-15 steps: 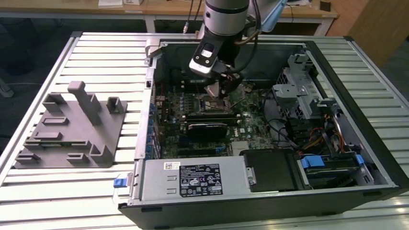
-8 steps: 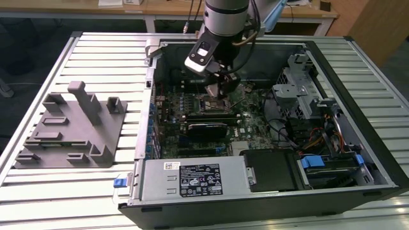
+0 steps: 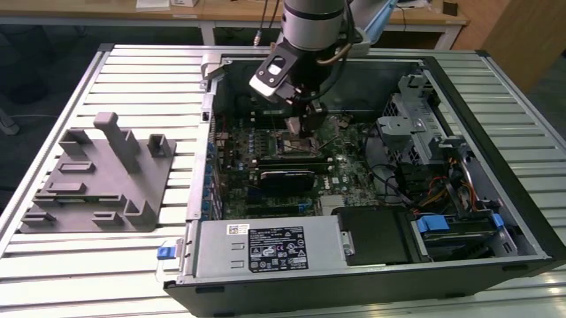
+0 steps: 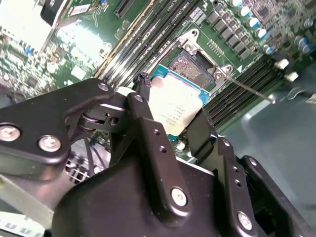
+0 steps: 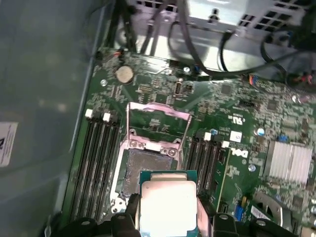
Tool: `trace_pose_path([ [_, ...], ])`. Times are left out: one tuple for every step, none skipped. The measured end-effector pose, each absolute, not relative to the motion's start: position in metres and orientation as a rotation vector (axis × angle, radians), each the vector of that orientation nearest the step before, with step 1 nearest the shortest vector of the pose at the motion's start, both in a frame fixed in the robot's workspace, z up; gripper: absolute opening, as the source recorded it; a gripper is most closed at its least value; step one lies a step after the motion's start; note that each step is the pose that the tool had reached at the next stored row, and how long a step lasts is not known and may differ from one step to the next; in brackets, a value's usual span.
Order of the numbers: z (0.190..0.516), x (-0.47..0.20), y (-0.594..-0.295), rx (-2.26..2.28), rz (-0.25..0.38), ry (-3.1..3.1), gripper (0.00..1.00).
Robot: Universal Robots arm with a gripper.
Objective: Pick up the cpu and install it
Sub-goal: 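Place the cpu into insertion slot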
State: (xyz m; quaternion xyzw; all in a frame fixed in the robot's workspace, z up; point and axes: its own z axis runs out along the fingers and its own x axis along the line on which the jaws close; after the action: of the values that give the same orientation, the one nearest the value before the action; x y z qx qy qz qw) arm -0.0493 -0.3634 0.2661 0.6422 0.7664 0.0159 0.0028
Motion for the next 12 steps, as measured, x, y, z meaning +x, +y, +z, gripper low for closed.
trace_pose_path([
  [0.2660,-0.0493,-0.3634,2.037,0.050,2.384,0.54],
  [0.2658,-0.0492,-0.3634,2.058,0.050,2.365,0.54],
  [0.2656,-0.0492,-0.3634,2.079,0.050,2.346,0.54],
  [0.2653,-0.0492,-0.3634,2.100,0.050,2.327,0.54],
  [0.2651,-0.0493,-0.3634,2.121,0.050,2.308,0.54],
  [0.2647,-0.0492,-0.3634,2.141,0.049,2.288,0.54],
  [0.2641,-0.0492,-0.3634,2.162,0.049,2.269,0.54],
  [0.2634,-0.0492,-0.3634,2.182,0.049,2.249,0.54],
  [0.2624,-0.0493,-0.3634,2.201,0.049,2.230,0.54],
  [0.2610,-0.0493,-0.3632,2.217,0.049,2.214,0.54],
  [0.2595,-0.0493,-0.3627,2.227,0.049,2.204,0.54],
  [0.2578,-0.0493,-0.3618,2.232,0.048,2.198,0.54],
])
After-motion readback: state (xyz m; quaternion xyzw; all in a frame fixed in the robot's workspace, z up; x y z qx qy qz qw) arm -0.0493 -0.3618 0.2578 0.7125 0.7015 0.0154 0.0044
